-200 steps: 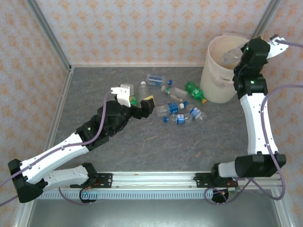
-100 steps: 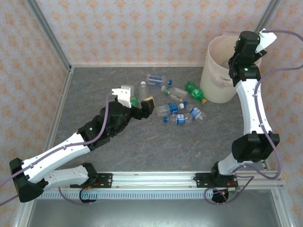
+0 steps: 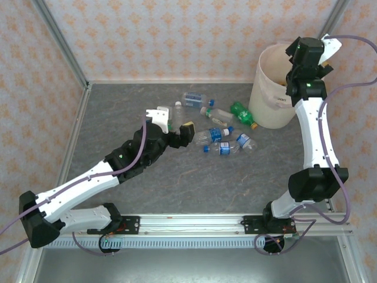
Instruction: Put the plastic bottles in the bin
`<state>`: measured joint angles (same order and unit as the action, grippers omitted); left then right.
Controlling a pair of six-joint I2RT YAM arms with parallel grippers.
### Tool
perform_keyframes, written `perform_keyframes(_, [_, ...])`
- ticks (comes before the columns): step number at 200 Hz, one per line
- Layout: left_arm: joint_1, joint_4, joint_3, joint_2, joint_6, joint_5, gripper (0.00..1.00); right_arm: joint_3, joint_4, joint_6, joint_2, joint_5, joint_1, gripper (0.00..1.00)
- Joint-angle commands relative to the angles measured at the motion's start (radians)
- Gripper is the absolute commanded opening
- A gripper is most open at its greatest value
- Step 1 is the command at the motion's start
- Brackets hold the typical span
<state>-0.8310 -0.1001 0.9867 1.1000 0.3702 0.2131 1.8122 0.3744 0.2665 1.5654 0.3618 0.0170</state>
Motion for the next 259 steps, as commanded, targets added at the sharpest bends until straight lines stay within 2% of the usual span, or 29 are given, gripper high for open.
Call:
perform_keyframes(1, [0.018, -0.036, 0.023, 0.009, 0.017, -0.022, 0.99, -0.009, 0.051, 0.046, -0.081, -0.083, 0.005, 1.0])
perform_keyframes(58, [0.065, -0.05, -0.017, 0.023, 0.016, -0.107, 0.99, -0.196, 0.105, 0.095, -0.265, -0.293, -0.01, 1.0])
perform_keyframes(82, [0.075, -0.083, -0.017, 0.051, 0.039, -0.11, 0.99, -0.304, 0.11, 0.103, -0.352, -0.393, -0.036, 1.0])
perform_keyframes(135, [0.121, -0.147, -0.013, 0.12, 0.155, -0.017, 0.99, -0.495, 0.102, 0.114, -0.475, -0.521, -0.124, 1.0])
perform_keyframes(167, [0.176, -0.221, 0.033, 0.194, 0.248, 0.022, 0.97, -0.583, 0.063, 0.113, -0.521, -0.592, -0.138, 1.0])
perform_keyframes(204, [0.218, -0.32, 0.108, 0.283, 0.288, 0.077, 0.96, -0.648, 0.007, 0.124, -0.545, -0.691, -0.143, 1.0])
perform_keyframes(259, [0.331, -0.43, 0.178, 0.437, 0.332, 0.056, 0.94, -0.683, -0.066, 0.103, -0.577, -0.794, -0.143, 1.0])
